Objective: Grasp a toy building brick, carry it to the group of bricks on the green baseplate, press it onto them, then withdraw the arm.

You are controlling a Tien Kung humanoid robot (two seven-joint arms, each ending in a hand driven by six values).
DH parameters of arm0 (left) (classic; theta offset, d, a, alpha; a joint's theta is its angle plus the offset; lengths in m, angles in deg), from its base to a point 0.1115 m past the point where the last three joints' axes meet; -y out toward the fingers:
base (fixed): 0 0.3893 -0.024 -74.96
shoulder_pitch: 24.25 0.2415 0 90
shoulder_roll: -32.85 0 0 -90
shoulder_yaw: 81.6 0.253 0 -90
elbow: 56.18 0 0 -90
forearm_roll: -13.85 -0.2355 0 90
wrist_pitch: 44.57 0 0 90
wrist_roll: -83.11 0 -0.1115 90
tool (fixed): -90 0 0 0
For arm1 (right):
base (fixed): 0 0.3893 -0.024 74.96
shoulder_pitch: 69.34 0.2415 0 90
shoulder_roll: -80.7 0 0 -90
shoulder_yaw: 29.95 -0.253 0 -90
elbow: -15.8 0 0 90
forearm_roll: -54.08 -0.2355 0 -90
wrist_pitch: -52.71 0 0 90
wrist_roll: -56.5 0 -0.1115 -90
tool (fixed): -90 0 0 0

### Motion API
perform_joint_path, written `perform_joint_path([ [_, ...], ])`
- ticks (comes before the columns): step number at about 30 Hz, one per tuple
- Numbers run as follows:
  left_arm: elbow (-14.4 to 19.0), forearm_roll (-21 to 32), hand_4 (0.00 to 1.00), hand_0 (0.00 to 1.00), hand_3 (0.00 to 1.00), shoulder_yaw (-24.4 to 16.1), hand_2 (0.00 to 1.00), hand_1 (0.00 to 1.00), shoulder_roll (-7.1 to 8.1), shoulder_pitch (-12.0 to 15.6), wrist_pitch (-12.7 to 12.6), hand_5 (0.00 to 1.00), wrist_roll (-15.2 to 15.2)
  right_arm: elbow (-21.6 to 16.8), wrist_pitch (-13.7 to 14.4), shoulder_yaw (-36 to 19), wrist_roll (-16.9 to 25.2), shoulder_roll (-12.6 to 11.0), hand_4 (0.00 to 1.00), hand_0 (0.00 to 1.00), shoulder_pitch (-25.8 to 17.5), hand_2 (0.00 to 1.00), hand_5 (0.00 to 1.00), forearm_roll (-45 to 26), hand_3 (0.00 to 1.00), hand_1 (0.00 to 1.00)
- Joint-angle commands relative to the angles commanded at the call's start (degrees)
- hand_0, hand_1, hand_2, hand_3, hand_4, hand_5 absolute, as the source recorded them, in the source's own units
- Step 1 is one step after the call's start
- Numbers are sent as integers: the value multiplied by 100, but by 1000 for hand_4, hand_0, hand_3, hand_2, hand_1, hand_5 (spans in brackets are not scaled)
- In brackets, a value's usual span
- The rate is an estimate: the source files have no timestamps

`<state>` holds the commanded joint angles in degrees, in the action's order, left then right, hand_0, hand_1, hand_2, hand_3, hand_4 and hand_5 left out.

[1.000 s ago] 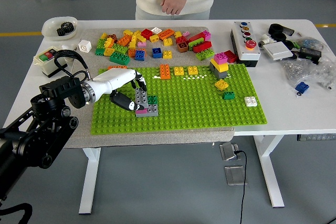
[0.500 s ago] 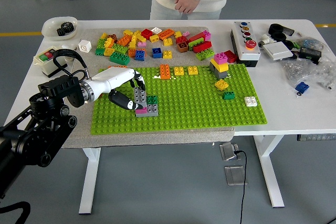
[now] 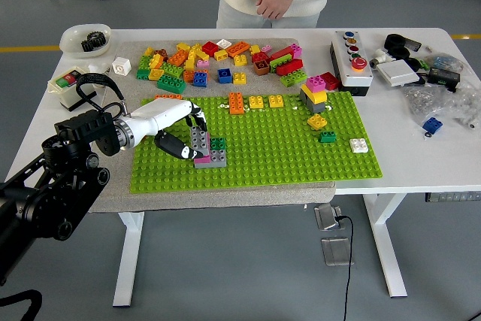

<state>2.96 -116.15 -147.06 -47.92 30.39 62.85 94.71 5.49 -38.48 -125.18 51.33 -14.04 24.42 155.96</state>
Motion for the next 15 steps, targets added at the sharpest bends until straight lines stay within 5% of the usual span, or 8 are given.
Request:
perform_joint_path([
  [15,11,0,882,722,545,-9,552,651,3,-5,78,219,62,0,1,11,-2,4,854,746,4,681,567,-23,636,641],
])
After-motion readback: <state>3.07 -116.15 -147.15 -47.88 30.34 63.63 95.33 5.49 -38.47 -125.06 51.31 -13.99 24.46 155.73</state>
